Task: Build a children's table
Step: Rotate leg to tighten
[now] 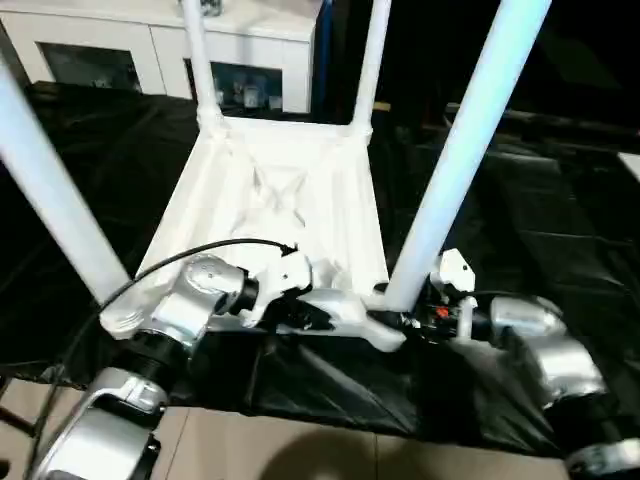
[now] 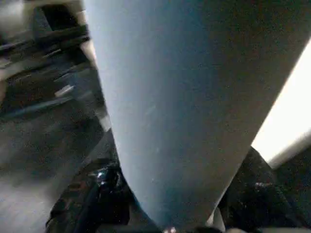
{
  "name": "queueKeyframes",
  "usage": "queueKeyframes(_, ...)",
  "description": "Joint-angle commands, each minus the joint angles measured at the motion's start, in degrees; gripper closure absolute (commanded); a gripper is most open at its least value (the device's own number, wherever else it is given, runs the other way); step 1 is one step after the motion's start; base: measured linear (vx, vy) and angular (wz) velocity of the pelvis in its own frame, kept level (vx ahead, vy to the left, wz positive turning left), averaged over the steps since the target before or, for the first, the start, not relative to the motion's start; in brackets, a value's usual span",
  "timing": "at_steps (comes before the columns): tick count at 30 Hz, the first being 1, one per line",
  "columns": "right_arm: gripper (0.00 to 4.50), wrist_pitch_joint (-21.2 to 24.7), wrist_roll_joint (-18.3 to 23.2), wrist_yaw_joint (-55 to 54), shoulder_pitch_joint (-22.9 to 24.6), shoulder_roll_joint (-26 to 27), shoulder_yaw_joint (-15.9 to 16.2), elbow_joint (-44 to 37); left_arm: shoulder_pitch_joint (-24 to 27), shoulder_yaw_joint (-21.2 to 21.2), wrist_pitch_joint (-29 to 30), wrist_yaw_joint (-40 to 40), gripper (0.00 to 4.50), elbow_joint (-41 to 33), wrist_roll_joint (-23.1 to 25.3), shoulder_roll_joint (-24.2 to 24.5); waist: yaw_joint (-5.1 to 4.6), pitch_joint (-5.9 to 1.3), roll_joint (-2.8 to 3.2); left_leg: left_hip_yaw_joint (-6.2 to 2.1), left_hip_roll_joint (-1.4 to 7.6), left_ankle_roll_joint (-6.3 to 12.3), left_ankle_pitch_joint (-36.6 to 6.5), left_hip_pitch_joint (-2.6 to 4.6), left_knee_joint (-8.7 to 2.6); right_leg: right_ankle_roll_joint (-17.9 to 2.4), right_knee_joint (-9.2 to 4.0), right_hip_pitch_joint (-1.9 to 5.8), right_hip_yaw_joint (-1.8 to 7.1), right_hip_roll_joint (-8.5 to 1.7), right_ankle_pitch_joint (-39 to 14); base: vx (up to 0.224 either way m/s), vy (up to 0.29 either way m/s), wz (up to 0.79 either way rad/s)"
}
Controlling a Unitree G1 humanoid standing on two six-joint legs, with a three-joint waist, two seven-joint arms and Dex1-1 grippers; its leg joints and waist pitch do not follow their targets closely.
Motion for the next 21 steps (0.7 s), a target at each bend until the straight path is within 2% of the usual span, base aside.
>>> queueKeyframes(1,2.54,1.3,-2.9,-8.4,-0.5,4.2,2.3,6.3,0.0,-1.7,3.2,6.2,4.5,0.2,0.5,-4.8,-0.49,-1.22,0.29,-0.32,0.36,0.3,-17.4,-0.53,-4.0,-6.4,-5.72,1.97,1.91,-4.02,-30.2,-0.061,-0.001,-0.07)
queueKeyframes(2,2.55,1.2,-3.1,-10.1,-0.9,4.9,2.0,7.1,0.0,-1.7,3.4,7.0,4.5,0.3,0.6,-5.5,-0.96,-1.24,0.22,-0.55,0.19,0.09,-18.8,-0.41,-4.0,-4.8,-6.11,1.76,1.67,-3.92,-32.7,-0.068,0.011,-0.12)
queueKeyframes(5,2.56,1.4,-4.0,-21.4,-4.2,10.6,0.4,11.3,-1.1,-1.9,5.2,13.5,4.5,2.2,1.9,-10.0,-2.07,-1.27,0.59,-0.94,0.07,0.27,-21.5,-0.22,-4.04,-3.7,-6.85,1.45,1.13,-3.83,-34.3,-0.065,0.02,-0.09)
queueKeyframes(7,2.56,1.5,-4.1,-24.3,-5.5,12.3,0.1,12.4,-1.5,-2.1,5.5,15.0,4.5,2.7,2.3,-11.0,-2.48,-1.23,0.42,-1.01,-0.11,0.58,-22.6,-0.09,-3.94,-3.2,-7.34,1.24,0.82,-3.77,-35.1,-0.055,0.021,-0.07)
queueKeyframes(9,2.56,1.4,-4.5,-26.3,-6.6,13.8,-0.2,13.0,-1.6,-2.2,5.7,15.7,4.5,2.8,2.8,-11.4,-2.93,-1.13,0.5,-1.07,-0.23,1.07,-24.2,0.17,-3.8,-2.9,-7.7,0.79,0.63,-3.74,-36.3,0.0,0.0,0.0)
queueKeyframes(11,2.56,-0.3,-5.6,-27.5,-8.0,15.8,0.1,13.6,-1.9,-2.9,5.9,17.0,4.5,3.0,4.1,-11.9,-3.22,-1.06,0.69,-1.37,-0.2,1.16,-25.5,0.02,-4.03,-2.1,-8.04,1.0,0.18,-3.77,-37.1,0.0,0.0,0.0)
queueKeyframes(12,2.22,-1.9,-6.1,-26.9,-8.0,15.8,0.5,13.3,-1.8,-2.8,6.0,16.9,4.5,2.7,4.1,-11.8,-3.53,-1.07,0.73,-1.64,-0.11,1.16,-26.3,-0.35,-4.3,-1.9,-8.11,1.42,-0.18,-3.81,-36.4,0.0,0.0,0.0)
queueKeyframes(13,2.01,-3.5,-5.9,-25.8,-7.8,15.6,0.4,12.8,-1.6,-2.7,6.0,16.5,4.5,2.3,4.1,-11.1,-3.39,-1.22,1.05,-1.89,0.02,1.67,-26.5,-0.16,-4.42,-2.6,-8.28,1.67,-0.29,-4.21,-34.1,0.0,0.0,0.0)
queueKeyframes(14,1.87,-4.2,-5.3,-25.0,-7.7,15.5,0.1,12.7,-1.5,-2.6,6.1,16.4,4.5,2.2,4.1,-10.7,-3.45,-1.18,1.12,-1.92,0.13,1.93,-26.6,-0.13,-4.5,-3.3,-8.26,1.68,-0.41,-4.3,-32.8,0.0,0.0,0.0)
queueKeyframes(16,1.78,-4.9,-4.4,-23.6,-7.6,15.1,-0.5,12.6,-1.4,-2.5,6.0,16.0,4.5,1.9,4.1,-10.0,-3.4,-1.11,0.96,-1.79,0.09,2.55,-26.4,-0.32,-4.58,-4.3,-8.12,1.85,-0.7,-4.32,-30.6,0.0,0.0,0.0)
queueKeyframes(17,1.66,-5.1,-4.0,-21.9,-7.2,14.2,-0.5,11.9,-1.4,-2.4,5.7,15.3,4.5,1.7,3.9,-9.3,-3.35,-1.11,0.82,-1.73,0.0,2.79,-25.8,-0.31,-4.58,-4.6,-7.97,1.81,-0.64,-4.48,-30.5,0.0,0.0,0.0)
queueKeyframes(18,1.43,-4.9,-3.5,-20.1,-6.7,13.3,-0.4,11.0,-1.3,-2.3,5.3,14.3,4.5,1.5,3.6,-8.7,-3.19,-1.13,0.94,-1.72,0.08,3.09,-25.1,-0.35,-4.66,-5.2,-7.87,1.86,-0.4,-4.64,-29.7,0.0,0.0,0.0)
queueKeyframes(19,1.43,-4.9,-3.3,-18.6,-6.3,12.4,-0.3,10.3,-1.1,-2.3,5.0,13.5,4.5,1.3,3.4,-8.0,-3.22,-1.24,0.57,-1.61,0.13,3.3,-24.3,-0.54,-4.63,-5.6,-7.67,1.94,-0.22,-4.64,-28.8,0.0,0.0,0.0)
queueKeyframes(20,1.3,-5.1,-3.3,-16.4,-5.6,10.7,0.2,9.3,-0.9,-2.4,4.2,12.2,4.5,1.2,3.2,-6.8,-2.97,-1.33,0.82,-1.58,0.36,3.48,-22.8,-0.68,-4.77,-6.7,-7.22,2.08,0.16,-4.76,-26.2,0.0,0.0,0.0)
queueKeyframes(21,1.19,-5.2,-3.3,-16.0,-5.5,10.4,0.2,9.1,-0.9,-2.4,4.0,11.9,4.5,1.2,3.2,-6.6,-2.87,-1.36,0.8,-1.51,0.41,3.6,-22.0,-0.8,-4.8,-7.1,-7.06,2.14,0.28,-4.75,-24.7,0.0,0.0,0.0)
